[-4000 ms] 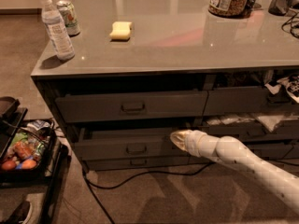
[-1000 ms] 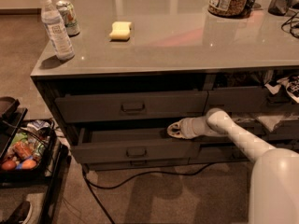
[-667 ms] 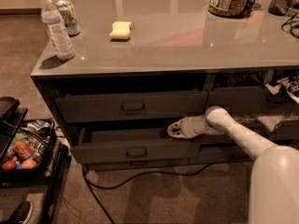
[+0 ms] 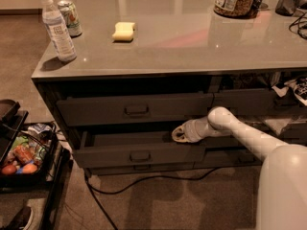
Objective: Open middle drawer
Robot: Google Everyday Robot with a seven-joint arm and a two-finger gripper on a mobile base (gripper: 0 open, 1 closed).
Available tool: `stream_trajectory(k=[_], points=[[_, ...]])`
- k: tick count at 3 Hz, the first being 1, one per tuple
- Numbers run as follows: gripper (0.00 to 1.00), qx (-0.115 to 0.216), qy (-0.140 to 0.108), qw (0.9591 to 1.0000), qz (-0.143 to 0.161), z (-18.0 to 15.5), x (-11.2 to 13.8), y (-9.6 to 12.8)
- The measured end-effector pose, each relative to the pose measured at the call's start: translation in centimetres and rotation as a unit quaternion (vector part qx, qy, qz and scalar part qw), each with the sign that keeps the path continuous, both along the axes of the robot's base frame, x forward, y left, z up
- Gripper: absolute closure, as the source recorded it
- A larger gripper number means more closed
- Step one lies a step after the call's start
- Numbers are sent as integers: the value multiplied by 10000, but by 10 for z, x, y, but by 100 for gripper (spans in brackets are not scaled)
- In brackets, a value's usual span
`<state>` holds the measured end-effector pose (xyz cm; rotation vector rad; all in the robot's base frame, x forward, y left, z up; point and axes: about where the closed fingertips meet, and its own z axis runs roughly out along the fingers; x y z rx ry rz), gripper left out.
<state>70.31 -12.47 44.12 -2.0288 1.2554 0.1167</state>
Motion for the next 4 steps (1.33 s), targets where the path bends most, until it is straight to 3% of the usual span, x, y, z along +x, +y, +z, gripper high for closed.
stream_trajectory(k=[2, 3, 4], points=[[100, -112, 27, 9999, -2, -2, -4, 4], [100, -169, 79, 9998, -92, -3, -19, 3], [100, -156, -211, 9994, -224, -4, -41, 1]])
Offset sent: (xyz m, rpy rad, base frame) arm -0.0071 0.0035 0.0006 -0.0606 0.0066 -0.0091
